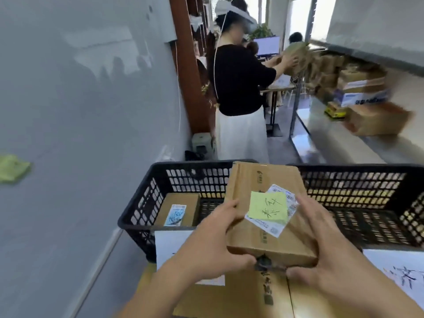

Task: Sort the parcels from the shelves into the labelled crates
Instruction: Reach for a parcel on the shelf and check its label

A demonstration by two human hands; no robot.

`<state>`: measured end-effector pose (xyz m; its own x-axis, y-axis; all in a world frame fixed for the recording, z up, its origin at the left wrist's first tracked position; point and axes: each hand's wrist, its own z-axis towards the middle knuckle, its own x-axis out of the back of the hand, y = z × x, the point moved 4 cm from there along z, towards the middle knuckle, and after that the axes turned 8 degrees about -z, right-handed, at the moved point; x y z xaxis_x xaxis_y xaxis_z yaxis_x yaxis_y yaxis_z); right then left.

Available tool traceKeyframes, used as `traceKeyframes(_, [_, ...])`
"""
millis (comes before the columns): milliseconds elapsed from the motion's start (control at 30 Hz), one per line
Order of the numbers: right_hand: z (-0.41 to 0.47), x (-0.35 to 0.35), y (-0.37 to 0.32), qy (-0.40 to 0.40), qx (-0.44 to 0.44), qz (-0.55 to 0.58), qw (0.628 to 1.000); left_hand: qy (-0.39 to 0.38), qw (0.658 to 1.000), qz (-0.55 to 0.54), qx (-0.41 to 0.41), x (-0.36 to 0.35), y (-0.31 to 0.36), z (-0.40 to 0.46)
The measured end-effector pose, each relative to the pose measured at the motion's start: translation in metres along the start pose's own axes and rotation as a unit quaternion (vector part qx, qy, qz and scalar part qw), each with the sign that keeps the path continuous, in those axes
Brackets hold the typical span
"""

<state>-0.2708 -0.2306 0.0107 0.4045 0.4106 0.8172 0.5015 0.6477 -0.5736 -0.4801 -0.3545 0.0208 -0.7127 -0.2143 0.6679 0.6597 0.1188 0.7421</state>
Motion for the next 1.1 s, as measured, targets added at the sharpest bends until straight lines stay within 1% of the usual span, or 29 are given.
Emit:
traceKeyframes(100, [0.053,-0.031,-0.036,-0.042,0.022,-0.033,0.998,0.017,1.0,-0.002,0.011,0.044,-0.049,0.003])
traceKeyframes(200, [0.11,-0.062,-0.059,-0.051,0.027,-0.01,0.998,0.026,1.0,0.008,0.007,0.085,-0.098,0.018])
traceKeyframes(300, [0.167,-0.092,-0.069,-0.03,0.004,0.005,1.0,0.021,1.0,-0.017,0.016,0.116,-0.146,0.044])
traceKeyframes(400, [0.211,-0.122,-0.069,-0.06,-0.034,0.004,0.998,-0.011,0.999,-0.013,0.044,0.126,-0.191,0.076])
traceKeyframes(500, [0.236,-0.148,-0.061,-0.13,-0.073,-0.031,0.988,-0.067,0.996,0.008,0.063,0.115,-0.224,0.103])
traceKeyframes(633, [0.255,-0.178,-0.036,-0.211,-0.102,-0.104,0.967,-0.153,0.983,0.014,0.097,0.082,-0.258,0.125])
traceKeyframes(800, [0.276,-0.211,0.0,-0.294,-0.102,-0.174,0.934,-0.252,0.957,0.057,0.13,0.035,-0.289,0.14])
traceKeyframes(933, [0.291,-0.239,0.025,-0.332,-0.099,-0.186,0.919,-0.275,0.942,0.07,0.178,0.01,-0.303,0.149])
traceKeyframes(1100, [0.302,-0.269,0.047,-0.353,-0.108,-0.165,0.915,-0.294,0.925,0.125,0.204,-0.007,-0.319,0.161])
